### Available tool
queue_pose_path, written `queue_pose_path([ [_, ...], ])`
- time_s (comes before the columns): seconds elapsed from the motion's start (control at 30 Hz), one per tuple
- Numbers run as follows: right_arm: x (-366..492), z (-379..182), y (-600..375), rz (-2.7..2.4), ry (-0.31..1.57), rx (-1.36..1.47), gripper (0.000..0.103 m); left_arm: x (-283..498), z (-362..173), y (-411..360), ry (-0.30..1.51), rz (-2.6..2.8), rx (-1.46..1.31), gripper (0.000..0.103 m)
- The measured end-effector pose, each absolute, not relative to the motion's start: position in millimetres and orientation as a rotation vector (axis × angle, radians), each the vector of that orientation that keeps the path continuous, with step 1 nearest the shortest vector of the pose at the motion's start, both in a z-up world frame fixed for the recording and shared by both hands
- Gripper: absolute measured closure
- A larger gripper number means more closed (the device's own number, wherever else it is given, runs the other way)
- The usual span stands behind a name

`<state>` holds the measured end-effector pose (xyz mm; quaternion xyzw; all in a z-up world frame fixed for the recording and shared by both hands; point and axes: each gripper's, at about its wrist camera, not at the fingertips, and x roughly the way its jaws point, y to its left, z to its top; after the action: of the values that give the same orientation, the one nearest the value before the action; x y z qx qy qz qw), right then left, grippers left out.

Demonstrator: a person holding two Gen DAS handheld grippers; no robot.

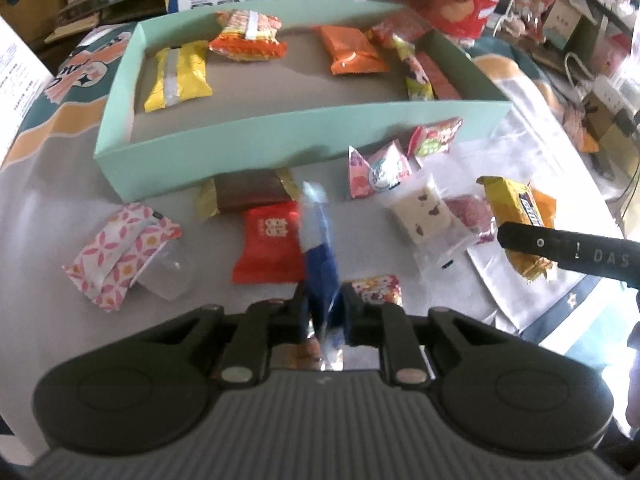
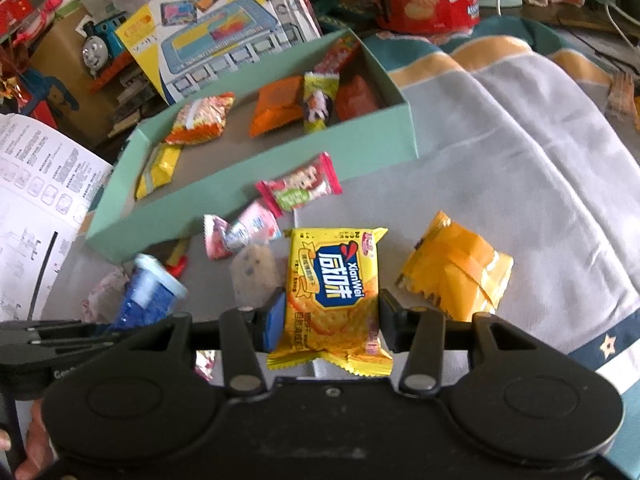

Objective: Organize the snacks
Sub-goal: 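Lift both held packs and carry them over the mint-green box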

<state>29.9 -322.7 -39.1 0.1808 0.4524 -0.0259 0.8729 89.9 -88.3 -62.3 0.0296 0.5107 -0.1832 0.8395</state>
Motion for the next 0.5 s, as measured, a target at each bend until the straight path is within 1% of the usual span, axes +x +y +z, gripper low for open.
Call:
queue_pose_path([
  [0.27,32,-31,-317,-0.047,0.935,0.359,0.056,85,-55,-74,1.050,-0.406,0.011,0.089],
  [0.5,34,-28,-311,-0.045,0.945,0.347,0.056,85,-70,-73,1.111,-0.423,0.018,0.088],
])
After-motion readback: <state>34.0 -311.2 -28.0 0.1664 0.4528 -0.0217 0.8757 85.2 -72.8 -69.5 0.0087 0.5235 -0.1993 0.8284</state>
